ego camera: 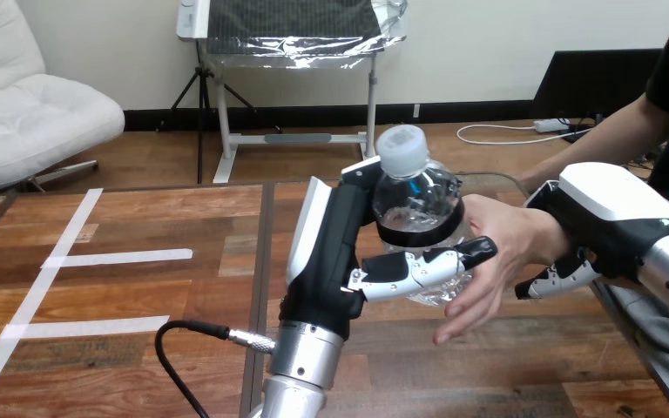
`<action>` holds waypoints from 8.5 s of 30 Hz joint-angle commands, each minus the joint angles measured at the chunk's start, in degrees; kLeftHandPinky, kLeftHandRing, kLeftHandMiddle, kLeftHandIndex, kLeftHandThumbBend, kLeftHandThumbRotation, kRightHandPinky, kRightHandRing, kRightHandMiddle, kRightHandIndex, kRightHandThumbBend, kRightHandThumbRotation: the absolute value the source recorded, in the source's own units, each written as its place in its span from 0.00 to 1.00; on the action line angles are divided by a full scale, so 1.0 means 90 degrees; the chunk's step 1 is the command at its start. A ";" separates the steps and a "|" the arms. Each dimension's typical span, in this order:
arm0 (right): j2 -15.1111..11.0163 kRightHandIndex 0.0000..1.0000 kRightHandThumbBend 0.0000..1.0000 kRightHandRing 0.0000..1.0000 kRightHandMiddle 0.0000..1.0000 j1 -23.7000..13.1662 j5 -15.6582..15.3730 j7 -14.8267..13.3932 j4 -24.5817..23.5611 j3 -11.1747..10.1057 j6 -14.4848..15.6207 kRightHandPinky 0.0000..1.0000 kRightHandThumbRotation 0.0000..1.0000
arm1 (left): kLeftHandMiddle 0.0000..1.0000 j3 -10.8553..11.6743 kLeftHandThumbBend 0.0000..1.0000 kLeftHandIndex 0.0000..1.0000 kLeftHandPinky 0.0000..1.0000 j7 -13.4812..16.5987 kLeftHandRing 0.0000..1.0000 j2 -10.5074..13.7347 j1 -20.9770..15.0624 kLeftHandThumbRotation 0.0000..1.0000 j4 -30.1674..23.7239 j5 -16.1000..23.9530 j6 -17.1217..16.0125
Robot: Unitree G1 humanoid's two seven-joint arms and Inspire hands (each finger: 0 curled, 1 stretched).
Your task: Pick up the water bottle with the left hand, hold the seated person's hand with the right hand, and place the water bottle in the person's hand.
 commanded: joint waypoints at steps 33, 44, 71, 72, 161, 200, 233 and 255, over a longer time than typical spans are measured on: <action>-0.0116 0.36 0.75 0.24 0.33 -0.0130 -0.0126 0.0155 -0.0493 -0.0298 0.0378 0.17 0.00 | 0.44 -0.0614 0.63 0.47 0.34 0.0402 0.39 -0.1343 -0.0907 0.00 0.0508 0.0018 -0.0279; -0.0118 0.37 0.72 0.24 0.33 -0.0134 -0.0115 0.0103 -0.0381 -0.0307 0.0240 0.17 0.00 | 0.45 -0.0691 0.62 0.48 0.34 0.0449 0.39 -0.1323 -0.0850 0.00 0.0485 0.0068 -0.0221; -0.0144 0.33 0.70 0.21 0.30 -0.0104 -0.0075 0.0049 -0.0291 -0.0333 0.0130 0.15 0.00 | 0.45 -0.0732 0.63 0.47 0.33 0.0631 0.38 -0.1189 -0.0895 0.00 0.0513 0.0116 -0.0326; -0.0142 0.33 0.70 0.21 0.30 -0.0104 -0.0075 0.0064 -0.0299 -0.0334 0.0152 0.15 0.00 | 0.45 -0.0730 0.63 0.47 0.33 0.0631 0.38 -0.1195 -0.0896 0.00 0.0524 0.0100 -0.0338; -0.0173 0.81 0.87 0.81 0.85 -0.0239 -0.0397 0.0096 -0.0132 -0.0255 0.0168 0.72 0.00 | 1.00 -0.0868 0.92 1.00 1.00 0.0177 1.00 -0.0728 -0.1026 0.57 -0.0055 0.0791 0.0880; 0.0006 0.78 0.81 0.79 0.84 0.0848 0.0482 0.0492 -0.2307 -0.1321 0.0713 0.69 0.00 | 1.00 -0.0828 0.80 0.99 1.00 0.0198 1.00 -0.0558 -0.0818 0.57 -0.0343 0.0622 0.0692; 0.2191 0.77 0.47 0.80 0.82 0.2686 0.1041 -0.1379 -0.4653 -0.1877 0.0168 0.71 0.00 | 0.94 -0.0250 0.63 0.93 0.92 0.0083 0.94 0.0107 0.0694 0.70 -0.1683 0.0039 -0.0083; 0.3626 0.73 0.23 0.78 0.82 0.3115 0.1832 -0.2192 -0.3969 -0.1073 -0.1813 0.63 0.00 | 0.87 0.0505 0.51 0.86 0.82 0.0713 0.86 0.0174 0.1803 0.70 -0.1708 0.0769 -0.1449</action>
